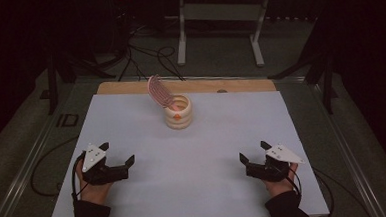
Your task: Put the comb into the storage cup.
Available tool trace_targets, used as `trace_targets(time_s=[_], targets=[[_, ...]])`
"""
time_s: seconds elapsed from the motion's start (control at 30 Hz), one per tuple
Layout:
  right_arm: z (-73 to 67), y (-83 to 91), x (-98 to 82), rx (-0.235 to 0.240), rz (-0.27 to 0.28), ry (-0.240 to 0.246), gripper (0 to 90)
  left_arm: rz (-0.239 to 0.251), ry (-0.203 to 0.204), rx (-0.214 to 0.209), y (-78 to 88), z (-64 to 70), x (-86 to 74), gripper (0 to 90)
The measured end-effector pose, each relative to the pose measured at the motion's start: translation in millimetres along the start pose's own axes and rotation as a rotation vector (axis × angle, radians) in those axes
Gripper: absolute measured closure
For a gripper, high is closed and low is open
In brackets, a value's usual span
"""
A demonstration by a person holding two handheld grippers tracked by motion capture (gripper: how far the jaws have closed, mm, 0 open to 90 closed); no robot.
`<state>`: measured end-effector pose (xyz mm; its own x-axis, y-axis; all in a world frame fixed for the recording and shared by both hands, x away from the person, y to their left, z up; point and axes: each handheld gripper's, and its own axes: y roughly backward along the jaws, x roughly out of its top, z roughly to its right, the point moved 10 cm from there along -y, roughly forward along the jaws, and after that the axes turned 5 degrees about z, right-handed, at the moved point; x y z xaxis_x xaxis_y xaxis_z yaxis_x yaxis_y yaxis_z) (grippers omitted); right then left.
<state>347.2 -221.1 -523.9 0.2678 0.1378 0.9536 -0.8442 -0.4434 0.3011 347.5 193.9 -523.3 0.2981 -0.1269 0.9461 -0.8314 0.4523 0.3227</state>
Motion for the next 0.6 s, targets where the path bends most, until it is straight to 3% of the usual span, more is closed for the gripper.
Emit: trace_targets(time_s=[0.2, 0.37, 0.6], targets=[[-0.9, 4.9, 7.1, 0.011, 0.034, 0.008, 10.4, 0.034, 0.012, 0.009, 12.2, -5.3, -0.6, 0.3], [0.6, 7.2, 9.1, 0.010, 0.054, 0.015, 10.3, 0.103, 0.005, 0.031, 25.1, -9.7, 7.2, 0.4], [1.6, 9.3, 9.4, 0.007, 0.071, 0.006, 10.1, 0.118, 0.000, 0.034, 28.1, -11.1, 9.9, 0.3]])
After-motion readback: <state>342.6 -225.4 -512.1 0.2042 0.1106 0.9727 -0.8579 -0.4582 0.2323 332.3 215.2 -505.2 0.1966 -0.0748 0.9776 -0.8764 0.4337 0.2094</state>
